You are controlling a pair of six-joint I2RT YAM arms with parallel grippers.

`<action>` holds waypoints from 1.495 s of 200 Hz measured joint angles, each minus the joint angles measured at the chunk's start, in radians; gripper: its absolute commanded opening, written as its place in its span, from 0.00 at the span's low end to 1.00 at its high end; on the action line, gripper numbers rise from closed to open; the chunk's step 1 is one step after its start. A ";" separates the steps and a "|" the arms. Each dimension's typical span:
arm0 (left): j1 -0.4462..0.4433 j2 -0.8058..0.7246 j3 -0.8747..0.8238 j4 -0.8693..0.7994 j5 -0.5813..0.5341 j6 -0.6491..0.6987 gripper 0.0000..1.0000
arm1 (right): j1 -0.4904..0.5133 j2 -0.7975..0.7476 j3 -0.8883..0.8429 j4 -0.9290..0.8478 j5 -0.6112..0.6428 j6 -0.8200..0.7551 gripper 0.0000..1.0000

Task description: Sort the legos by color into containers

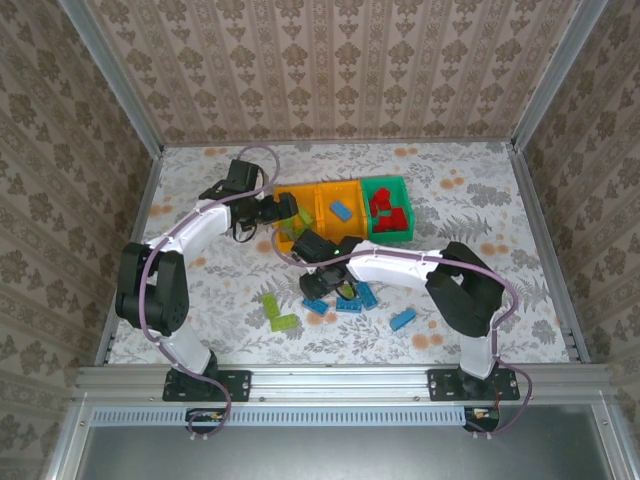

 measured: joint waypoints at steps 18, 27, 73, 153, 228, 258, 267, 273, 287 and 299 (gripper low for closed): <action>0.000 0.000 -0.004 0.001 0.000 0.000 1.00 | -0.005 0.004 0.030 0.001 0.000 0.012 0.32; 0.000 0.000 -0.008 0.000 0.000 0.000 1.00 | -0.008 0.004 0.043 0.002 0.000 0.021 0.32; 0.000 -0.011 -0.042 -0.002 0.000 0.000 1.00 | -0.074 0.004 0.085 0.041 -0.001 0.079 0.33; -0.006 -0.177 -0.190 -0.145 -0.063 -0.020 1.00 | -0.255 0.117 0.282 0.152 -0.069 0.244 0.36; -0.167 -0.183 -0.256 -0.325 -0.106 -0.121 1.00 | -0.262 0.262 0.449 0.118 -0.077 0.269 0.41; -0.229 -0.154 -0.264 -0.377 -0.105 -0.190 1.00 | -0.263 0.275 0.477 0.105 -0.076 0.269 0.45; -0.240 -0.154 -0.274 -0.385 -0.105 -0.216 1.00 | -0.263 0.276 0.477 0.103 -0.076 0.268 0.46; -0.246 -0.154 -0.283 -0.389 -0.105 -0.234 1.00 | -0.263 0.276 0.477 0.101 -0.076 0.269 0.47; -0.258 -0.154 -0.309 -0.391 -0.100 -0.276 1.00 | -0.263 0.277 0.478 0.101 -0.076 0.268 0.49; -0.264 -0.156 -0.336 -0.389 -0.097 -0.317 1.00 | -0.263 0.277 0.481 0.099 -0.076 0.268 0.52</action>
